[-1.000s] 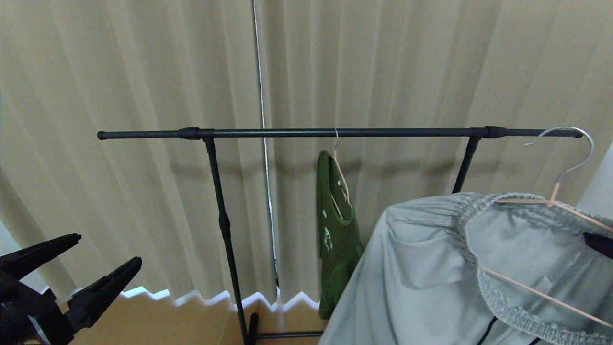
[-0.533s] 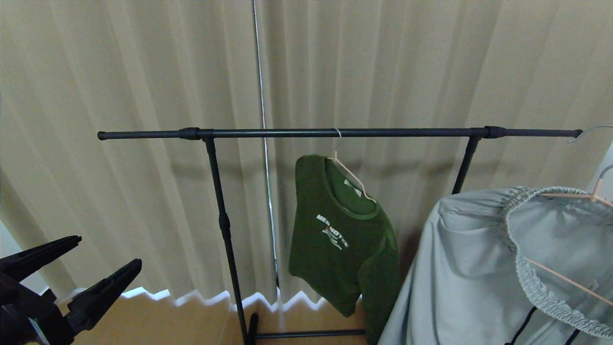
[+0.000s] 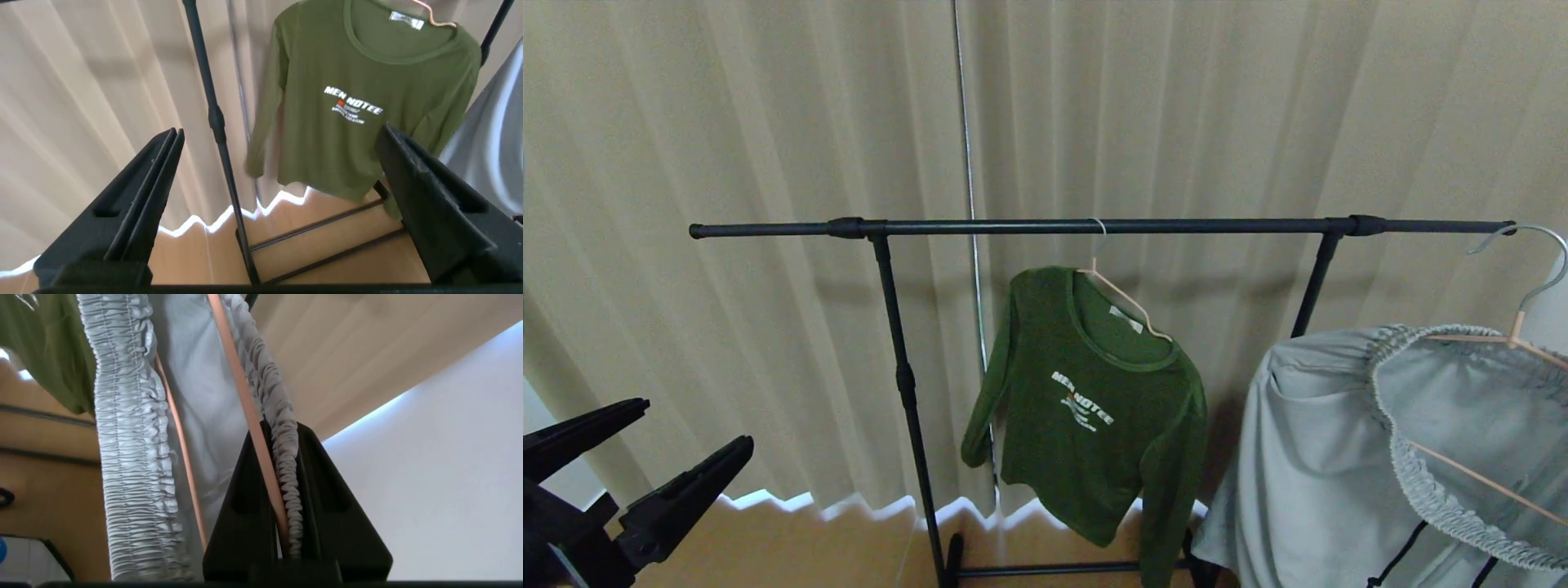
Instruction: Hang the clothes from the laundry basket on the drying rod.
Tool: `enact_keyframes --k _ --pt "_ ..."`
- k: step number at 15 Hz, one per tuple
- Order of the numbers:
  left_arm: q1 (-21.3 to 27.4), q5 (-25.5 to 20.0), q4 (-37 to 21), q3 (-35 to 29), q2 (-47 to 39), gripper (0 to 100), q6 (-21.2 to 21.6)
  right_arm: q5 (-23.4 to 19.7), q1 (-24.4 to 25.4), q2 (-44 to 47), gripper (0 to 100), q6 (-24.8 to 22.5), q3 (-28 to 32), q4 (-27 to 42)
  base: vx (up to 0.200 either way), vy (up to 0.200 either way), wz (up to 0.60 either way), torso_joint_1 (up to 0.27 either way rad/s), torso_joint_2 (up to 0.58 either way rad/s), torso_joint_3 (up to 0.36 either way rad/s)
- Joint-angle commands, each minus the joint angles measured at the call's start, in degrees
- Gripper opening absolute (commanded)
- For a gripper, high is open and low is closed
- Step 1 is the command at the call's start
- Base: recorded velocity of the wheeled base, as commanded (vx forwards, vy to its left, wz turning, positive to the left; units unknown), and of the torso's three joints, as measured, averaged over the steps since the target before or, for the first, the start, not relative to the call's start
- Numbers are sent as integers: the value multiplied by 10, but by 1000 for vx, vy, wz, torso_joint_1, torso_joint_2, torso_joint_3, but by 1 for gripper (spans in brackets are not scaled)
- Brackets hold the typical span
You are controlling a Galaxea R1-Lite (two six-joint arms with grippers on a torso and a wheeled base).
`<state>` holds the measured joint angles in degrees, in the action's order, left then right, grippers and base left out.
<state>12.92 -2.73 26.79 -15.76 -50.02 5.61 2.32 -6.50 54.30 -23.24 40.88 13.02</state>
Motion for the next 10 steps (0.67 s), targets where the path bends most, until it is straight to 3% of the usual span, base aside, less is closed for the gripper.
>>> enact_keyframes --k 1,2,10 --pt "0 0 0 -1 2 100 0 0 0 13 0 2 0 0 0 0 0 0 0 0" --pt "0 0 0 -1 2 100 0 -1 0 15 0 5 0 -1 0 0 0 0 0 0" --pt "0 1 0 1 3 100 3 -4 1 16 0 13 -7 -26 200 0 0 3 4 5"
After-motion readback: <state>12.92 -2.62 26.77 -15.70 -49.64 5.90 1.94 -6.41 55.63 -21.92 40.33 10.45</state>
